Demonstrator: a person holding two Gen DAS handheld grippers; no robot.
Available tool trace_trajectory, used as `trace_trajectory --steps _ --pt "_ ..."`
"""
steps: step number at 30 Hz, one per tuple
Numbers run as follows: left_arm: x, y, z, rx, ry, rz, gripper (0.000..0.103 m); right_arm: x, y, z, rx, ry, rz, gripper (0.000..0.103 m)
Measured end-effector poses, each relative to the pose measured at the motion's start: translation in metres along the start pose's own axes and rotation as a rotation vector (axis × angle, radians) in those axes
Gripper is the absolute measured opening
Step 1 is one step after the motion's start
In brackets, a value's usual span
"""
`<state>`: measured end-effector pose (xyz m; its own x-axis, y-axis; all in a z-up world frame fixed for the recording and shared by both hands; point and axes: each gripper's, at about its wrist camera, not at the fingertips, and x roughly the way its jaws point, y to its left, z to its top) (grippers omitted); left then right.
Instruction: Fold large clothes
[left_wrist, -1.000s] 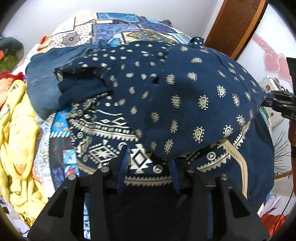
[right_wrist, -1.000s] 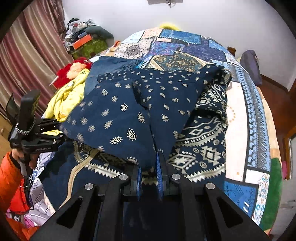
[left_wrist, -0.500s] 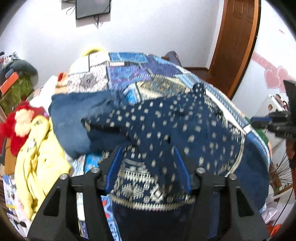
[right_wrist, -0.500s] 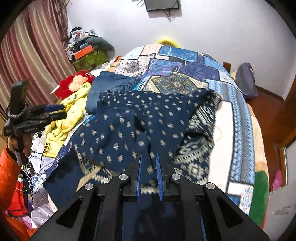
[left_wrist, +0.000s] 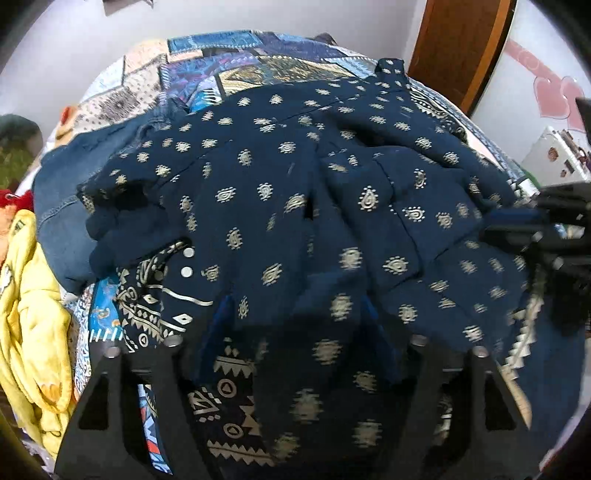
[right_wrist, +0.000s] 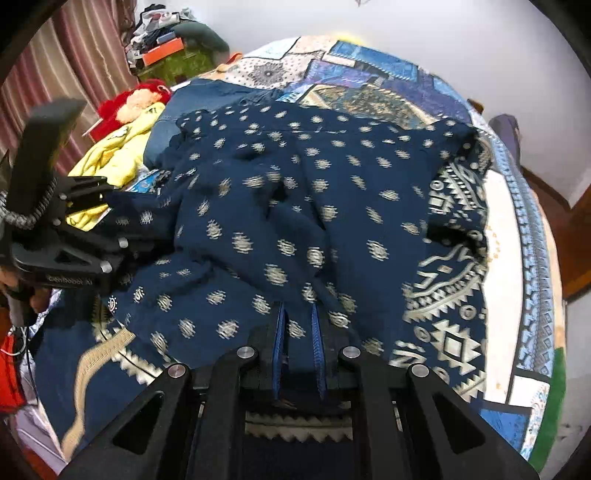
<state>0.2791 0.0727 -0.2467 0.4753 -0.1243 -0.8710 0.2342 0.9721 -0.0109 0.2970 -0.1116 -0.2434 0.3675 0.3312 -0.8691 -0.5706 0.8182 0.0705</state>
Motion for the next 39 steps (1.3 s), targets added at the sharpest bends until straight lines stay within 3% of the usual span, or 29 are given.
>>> trace_trajectory --steps 6,10,19,20,21,22,24,25,30,34,39 --pt "-0.001 0.003 -0.012 -0.019 -0.025 -0.015 0.079 -0.01 -0.014 -0.01 0.02 0.001 -0.045 0.01" --pt "0.001 0.007 -0.017 -0.045 -0.031 -0.029 0.08 -0.009 -0.017 -0.018 -0.023 0.006 -0.18 0.01" --pt "0.004 0.012 -0.019 -0.077 -0.029 -0.045 0.086 -0.02 -0.035 -0.024 0.039 0.006 -0.147 0.012" --pt "0.004 0.011 -0.019 -0.073 -0.031 -0.042 0.086 -0.022 -0.038 -0.026 0.043 0.011 -0.205 0.041" --pt "0.004 0.011 -0.019 -0.071 -0.031 -0.04 0.086 -0.026 -0.044 -0.03 0.048 0.005 -0.28 0.087" --pt "0.004 0.011 -0.019 -0.072 -0.029 -0.04 0.086 -0.031 -0.049 -0.035 0.053 -0.017 -0.369 0.103" --pt "0.002 0.013 -0.018 -0.082 -0.025 -0.046 0.086 -0.037 -0.064 -0.046 0.044 -0.018 -0.483 0.102" --pt "0.0 0.014 -0.017 -0.088 -0.025 -0.052 0.085 -0.037 -0.07 -0.049 0.05 -0.003 -0.482 0.102" --pt "-0.036 0.041 -0.012 -0.146 -0.11 -0.063 0.085 -0.057 -0.102 -0.046 0.171 -0.034 -0.365 0.102" --pt "-0.062 0.087 -0.002 -0.227 -0.187 0.027 0.085 -0.062 -0.11 -0.018 0.219 -0.089 -0.282 0.102" --pt "-0.054 0.157 0.008 -0.376 -0.174 0.059 0.085 -0.048 -0.111 0.028 0.238 -0.133 -0.214 0.102"
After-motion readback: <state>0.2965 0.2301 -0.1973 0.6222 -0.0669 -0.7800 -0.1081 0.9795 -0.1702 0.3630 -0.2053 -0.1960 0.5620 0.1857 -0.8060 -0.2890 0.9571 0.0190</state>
